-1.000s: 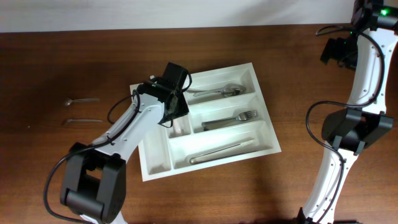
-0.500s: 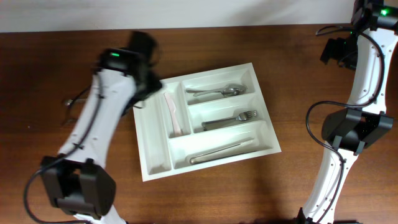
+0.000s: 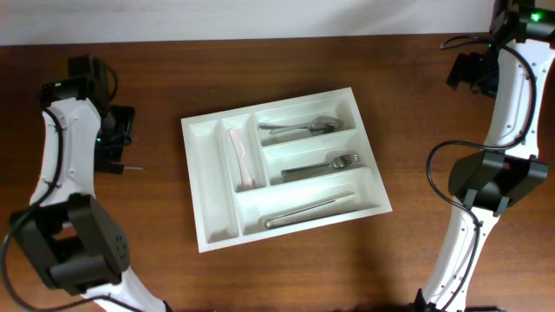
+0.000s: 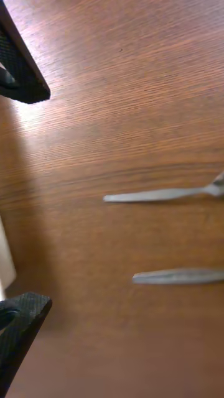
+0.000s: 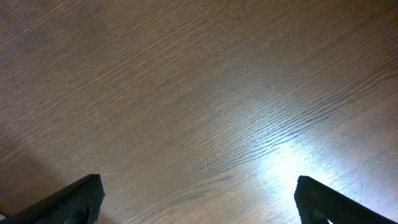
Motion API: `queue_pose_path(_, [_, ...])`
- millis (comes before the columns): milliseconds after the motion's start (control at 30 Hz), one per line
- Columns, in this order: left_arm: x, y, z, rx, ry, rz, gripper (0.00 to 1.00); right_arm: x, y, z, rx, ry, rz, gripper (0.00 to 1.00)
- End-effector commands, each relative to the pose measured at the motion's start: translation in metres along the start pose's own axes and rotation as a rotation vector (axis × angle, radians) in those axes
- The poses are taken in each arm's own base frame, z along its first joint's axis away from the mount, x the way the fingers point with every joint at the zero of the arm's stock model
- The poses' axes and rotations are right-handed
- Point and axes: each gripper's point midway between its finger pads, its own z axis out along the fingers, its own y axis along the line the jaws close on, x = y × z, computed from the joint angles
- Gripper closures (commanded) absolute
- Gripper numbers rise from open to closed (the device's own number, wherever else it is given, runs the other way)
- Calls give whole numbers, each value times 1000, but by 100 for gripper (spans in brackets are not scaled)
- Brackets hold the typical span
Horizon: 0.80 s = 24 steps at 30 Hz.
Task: Pack container
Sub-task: 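Carry the knife into the tray's narrow left compartment and release, then move the left gripper to the silver spoon and grasp it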
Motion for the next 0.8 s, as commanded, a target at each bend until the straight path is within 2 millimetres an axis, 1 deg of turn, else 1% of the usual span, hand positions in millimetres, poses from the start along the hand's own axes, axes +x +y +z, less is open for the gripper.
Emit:
queue_pose_path(0, [-1, 7, 41, -86, 53, -41, 1, 1, 0, 4, 16, 5, -14, 1])
queue_pose_path(67, [-3, 9, 53, -110, 61, -45, 1, 1, 0, 4, 16, 6, -14, 1])
queue_pose_path(167, [-8, 19, 80, -178, 84, -67, 1, 1, 1, 4, 16, 6, -15, 1])
queue_pose_path(233, [-10, 22, 87, -192, 90, -68, 1, 1, 0, 4, 16, 6, -14, 1])
queue_pose_path(467, [-17, 25, 101, -207, 86, -67, 1, 1, 1, 4, 16, 6, -14, 1])
queue_pose_path(600, [-25, 25, 103, -215, 43, -60, 1, 1, 1, 4, 16, 6, -14, 1])
queue_pose_path(633, [-28, 22, 104, -203, 28, -46, 1, 1, 1, 4, 16, 5, -14, 1])
queue_pose_path(767, [-35, 19, 105, -191, 0, -46, 1, 1, 1, 4, 16, 6, -14, 1])
